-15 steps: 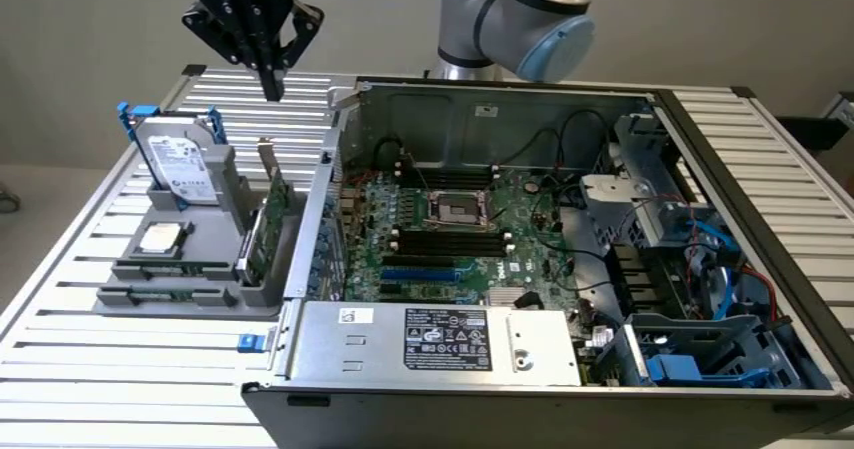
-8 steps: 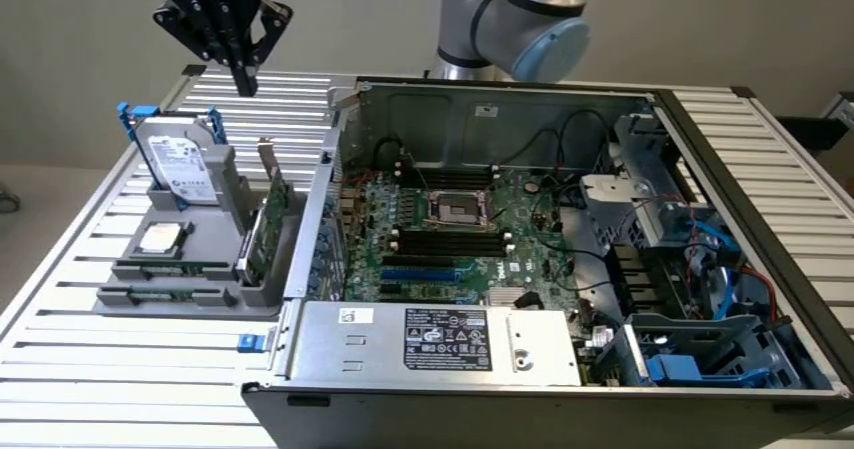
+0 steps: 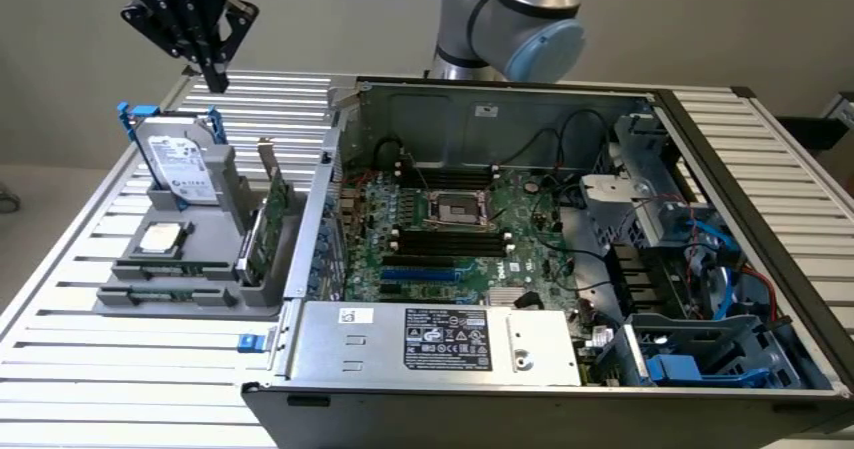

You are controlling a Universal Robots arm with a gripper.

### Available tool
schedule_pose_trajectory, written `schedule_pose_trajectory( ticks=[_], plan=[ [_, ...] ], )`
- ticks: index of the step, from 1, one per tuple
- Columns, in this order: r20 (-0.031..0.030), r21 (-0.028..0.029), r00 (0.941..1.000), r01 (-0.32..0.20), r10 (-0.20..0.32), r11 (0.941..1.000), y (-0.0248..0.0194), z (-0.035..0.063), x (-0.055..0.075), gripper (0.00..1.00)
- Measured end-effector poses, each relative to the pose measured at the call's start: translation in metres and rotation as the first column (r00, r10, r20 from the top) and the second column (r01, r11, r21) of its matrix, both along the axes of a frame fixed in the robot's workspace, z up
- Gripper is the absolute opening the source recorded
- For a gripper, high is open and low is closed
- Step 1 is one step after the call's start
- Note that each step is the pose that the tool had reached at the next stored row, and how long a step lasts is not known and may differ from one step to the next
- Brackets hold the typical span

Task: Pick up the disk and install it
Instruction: 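Reach for the disk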

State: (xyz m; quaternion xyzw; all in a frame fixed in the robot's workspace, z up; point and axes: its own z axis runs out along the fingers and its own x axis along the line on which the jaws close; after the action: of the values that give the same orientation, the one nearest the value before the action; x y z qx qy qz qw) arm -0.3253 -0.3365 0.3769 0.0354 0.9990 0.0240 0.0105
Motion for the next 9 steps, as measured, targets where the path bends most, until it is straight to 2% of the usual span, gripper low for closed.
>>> schedule_pose_trajectory(
  ticks=[9],
  plan=[
    [0.0, 0.0, 1.0, 0.0, 0.0, 1.0, 0.011, -0.0042, -0.041, 0.11]
  ],
)
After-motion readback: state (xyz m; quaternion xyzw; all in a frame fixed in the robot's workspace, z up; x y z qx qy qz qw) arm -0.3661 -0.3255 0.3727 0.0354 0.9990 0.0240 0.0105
